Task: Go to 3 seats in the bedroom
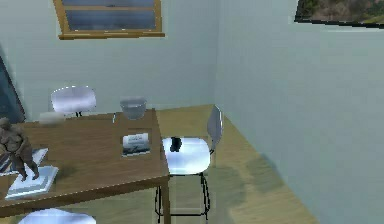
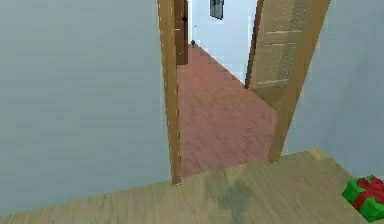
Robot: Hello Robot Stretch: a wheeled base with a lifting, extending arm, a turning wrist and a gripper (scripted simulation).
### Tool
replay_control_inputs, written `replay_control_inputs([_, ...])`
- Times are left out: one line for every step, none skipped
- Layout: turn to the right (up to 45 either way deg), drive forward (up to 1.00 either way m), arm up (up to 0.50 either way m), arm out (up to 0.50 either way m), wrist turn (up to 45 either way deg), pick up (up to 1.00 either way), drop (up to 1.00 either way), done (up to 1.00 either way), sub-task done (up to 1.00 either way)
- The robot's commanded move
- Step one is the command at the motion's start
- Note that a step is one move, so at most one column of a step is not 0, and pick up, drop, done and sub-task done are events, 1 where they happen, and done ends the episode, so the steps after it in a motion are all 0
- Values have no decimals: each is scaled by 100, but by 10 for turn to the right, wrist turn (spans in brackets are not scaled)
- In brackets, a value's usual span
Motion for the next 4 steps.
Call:
replay_control_inputs([0,0,0,0,0,0,0,0,100])
replay_control_inputs([-450,0,0,0,0,0,0,0,0])
replay_control_inputs([-450,0,0,0,0,0,0,0,0])
replay_control_inputs([-330,0,0,0,0,0,0,0,0])
